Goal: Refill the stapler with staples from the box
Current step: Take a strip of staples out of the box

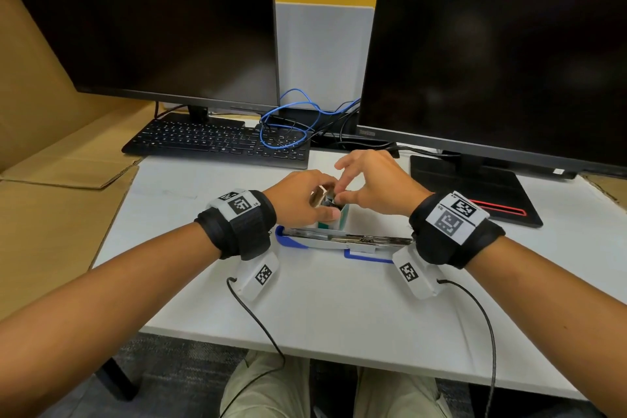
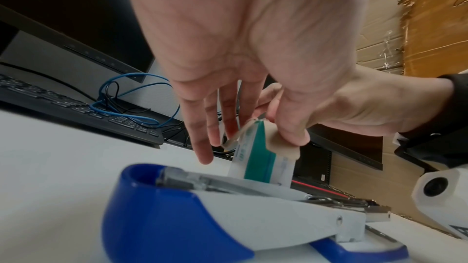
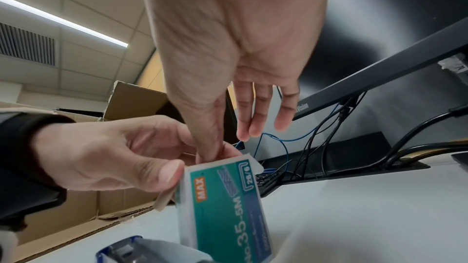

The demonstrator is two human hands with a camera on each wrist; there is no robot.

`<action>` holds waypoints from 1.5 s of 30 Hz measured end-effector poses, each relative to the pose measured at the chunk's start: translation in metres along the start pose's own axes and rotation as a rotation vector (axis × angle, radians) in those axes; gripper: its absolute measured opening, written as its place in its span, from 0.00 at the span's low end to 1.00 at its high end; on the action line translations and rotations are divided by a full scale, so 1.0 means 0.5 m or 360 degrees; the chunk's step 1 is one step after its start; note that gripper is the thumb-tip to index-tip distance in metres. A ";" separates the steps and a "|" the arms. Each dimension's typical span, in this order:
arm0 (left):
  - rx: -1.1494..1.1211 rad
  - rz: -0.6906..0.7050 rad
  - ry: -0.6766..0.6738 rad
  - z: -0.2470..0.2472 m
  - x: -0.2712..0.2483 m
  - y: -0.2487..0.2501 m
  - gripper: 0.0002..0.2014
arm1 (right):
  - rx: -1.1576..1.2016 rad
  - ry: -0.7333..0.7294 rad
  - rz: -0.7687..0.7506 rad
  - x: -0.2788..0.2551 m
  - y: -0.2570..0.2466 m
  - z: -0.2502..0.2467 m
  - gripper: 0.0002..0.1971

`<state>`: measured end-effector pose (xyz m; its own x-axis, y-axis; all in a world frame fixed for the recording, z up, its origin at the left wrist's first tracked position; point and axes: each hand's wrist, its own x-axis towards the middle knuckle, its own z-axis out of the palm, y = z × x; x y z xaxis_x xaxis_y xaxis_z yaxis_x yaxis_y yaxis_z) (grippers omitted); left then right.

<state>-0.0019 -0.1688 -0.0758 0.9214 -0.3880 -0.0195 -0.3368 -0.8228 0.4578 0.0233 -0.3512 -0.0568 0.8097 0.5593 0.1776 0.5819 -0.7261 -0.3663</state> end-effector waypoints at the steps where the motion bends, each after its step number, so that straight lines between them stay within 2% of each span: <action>1: -0.0004 -0.0001 0.0011 0.000 0.000 0.000 0.21 | -0.0005 -0.0022 -0.0006 0.000 -0.001 0.000 0.06; 6: -0.0081 -0.0046 0.0043 0.003 0.000 -0.001 0.25 | -0.0071 -0.0031 -0.0059 0.003 -0.011 0.005 0.08; 11: -0.0129 -0.0065 0.0046 0.001 -0.002 0.005 0.23 | -0.0192 -0.0046 -0.0098 0.010 -0.022 0.010 0.06; 15: -0.0108 -0.0091 0.0060 0.005 -0.003 0.003 0.24 | -0.0146 0.0034 -0.0087 0.011 -0.016 0.019 0.05; 21: -0.0025 -0.0085 0.0150 0.011 0.000 0.000 0.24 | 0.0164 0.0152 0.0040 0.007 -0.002 -0.002 0.06; 26: -0.0079 -0.0081 0.0308 0.010 0.001 0.003 0.32 | 0.0666 0.0225 0.0218 0.001 0.007 -0.021 0.04; 28: -0.0196 -0.0002 0.0421 -0.001 0.000 0.003 0.28 | 0.0955 0.0216 0.0258 -0.002 0.007 -0.030 0.04; 30: -0.0271 0.0097 0.0501 -0.013 0.001 0.001 0.19 | 0.1163 0.0192 0.0284 -0.003 0.007 -0.038 0.06; 32: -0.0296 0.0135 0.0543 -0.021 0.002 0.001 0.12 | 0.1267 0.0187 0.0288 -0.005 0.008 -0.042 0.06; 35: -0.0328 0.0154 0.0576 -0.022 0.000 0.008 0.09 | 0.1357 0.0187 0.0268 -0.012 0.012 -0.043 0.07; 42: -0.0335 0.0160 0.0601 -0.008 -0.001 0.015 0.07 | 0.1148 0.0097 0.0209 -0.030 0.027 -0.049 0.12; 45: -0.0261 0.0205 0.0553 -0.002 0.002 0.022 0.06 | 0.0762 0.0125 0.0076 -0.043 0.028 -0.052 0.10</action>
<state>-0.0045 -0.1778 -0.0697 0.8939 -0.2968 0.3360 -0.4442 -0.6885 0.5733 0.0160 -0.3839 -0.0420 0.8487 0.4844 0.2123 0.4587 -0.4744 -0.7514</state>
